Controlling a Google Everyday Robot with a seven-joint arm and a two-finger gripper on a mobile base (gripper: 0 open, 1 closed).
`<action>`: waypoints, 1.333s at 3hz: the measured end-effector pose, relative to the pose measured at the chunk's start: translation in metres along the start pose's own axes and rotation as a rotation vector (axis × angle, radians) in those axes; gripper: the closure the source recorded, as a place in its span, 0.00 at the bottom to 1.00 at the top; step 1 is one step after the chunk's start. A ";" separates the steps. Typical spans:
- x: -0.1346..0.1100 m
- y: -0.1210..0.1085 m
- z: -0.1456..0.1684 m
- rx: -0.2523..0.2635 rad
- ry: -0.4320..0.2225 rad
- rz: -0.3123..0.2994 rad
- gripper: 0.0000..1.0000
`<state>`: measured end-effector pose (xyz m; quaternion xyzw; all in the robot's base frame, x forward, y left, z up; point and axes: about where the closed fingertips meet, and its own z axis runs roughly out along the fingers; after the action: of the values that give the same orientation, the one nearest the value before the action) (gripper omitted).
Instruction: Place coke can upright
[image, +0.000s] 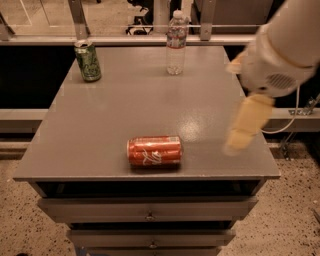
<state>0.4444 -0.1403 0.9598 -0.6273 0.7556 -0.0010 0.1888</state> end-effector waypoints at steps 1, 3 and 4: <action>-0.059 0.011 0.031 -0.029 -0.052 -0.044 0.00; -0.100 0.039 0.093 -0.133 -0.040 -0.024 0.00; -0.099 0.047 0.117 -0.167 -0.019 0.008 0.00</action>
Offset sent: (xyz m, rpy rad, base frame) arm 0.0028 0.1529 -0.0773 0.0639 0.1513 0.0903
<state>0.4476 -0.0086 0.8685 -0.6379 0.7536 0.0686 0.1430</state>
